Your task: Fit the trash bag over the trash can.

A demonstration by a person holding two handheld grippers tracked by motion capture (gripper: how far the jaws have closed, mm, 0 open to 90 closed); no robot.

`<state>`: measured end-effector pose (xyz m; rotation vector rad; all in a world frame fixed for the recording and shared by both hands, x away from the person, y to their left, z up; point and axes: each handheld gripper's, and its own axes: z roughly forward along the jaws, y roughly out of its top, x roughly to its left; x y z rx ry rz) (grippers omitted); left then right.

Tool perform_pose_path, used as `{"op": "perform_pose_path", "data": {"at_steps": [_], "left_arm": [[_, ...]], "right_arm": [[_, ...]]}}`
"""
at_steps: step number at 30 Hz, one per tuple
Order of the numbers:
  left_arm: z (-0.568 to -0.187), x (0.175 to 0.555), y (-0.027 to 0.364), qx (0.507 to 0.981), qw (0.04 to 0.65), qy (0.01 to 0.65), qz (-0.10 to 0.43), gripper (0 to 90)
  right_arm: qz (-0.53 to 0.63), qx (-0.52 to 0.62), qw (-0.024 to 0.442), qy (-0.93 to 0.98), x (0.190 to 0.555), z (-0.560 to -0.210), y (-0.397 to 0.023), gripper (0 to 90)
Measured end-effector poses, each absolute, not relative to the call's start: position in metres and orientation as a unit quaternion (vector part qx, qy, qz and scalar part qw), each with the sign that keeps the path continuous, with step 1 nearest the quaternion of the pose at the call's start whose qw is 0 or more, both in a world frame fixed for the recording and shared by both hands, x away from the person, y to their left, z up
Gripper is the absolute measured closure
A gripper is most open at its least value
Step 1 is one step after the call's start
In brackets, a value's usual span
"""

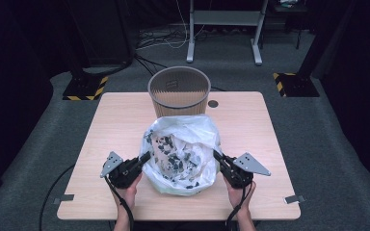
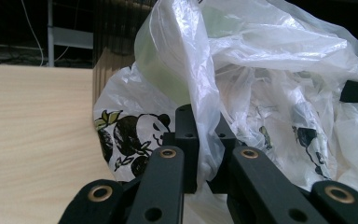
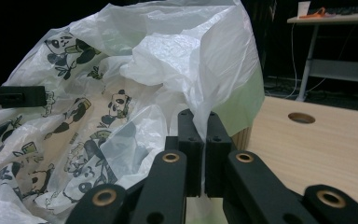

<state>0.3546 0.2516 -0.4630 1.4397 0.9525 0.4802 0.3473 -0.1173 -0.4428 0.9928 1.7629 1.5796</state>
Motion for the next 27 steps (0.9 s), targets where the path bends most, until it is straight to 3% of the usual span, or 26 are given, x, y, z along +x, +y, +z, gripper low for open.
{"op": "perform_pose_path", "data": {"at_steps": [27], "left_arm": [[-0.404,0.355,0.251,0.620,0.647,0.363,0.255,86.1]], "right_arm": [[0.613,0.322,0.335,0.639,0.342,-0.388,-0.113,89.0]]}}
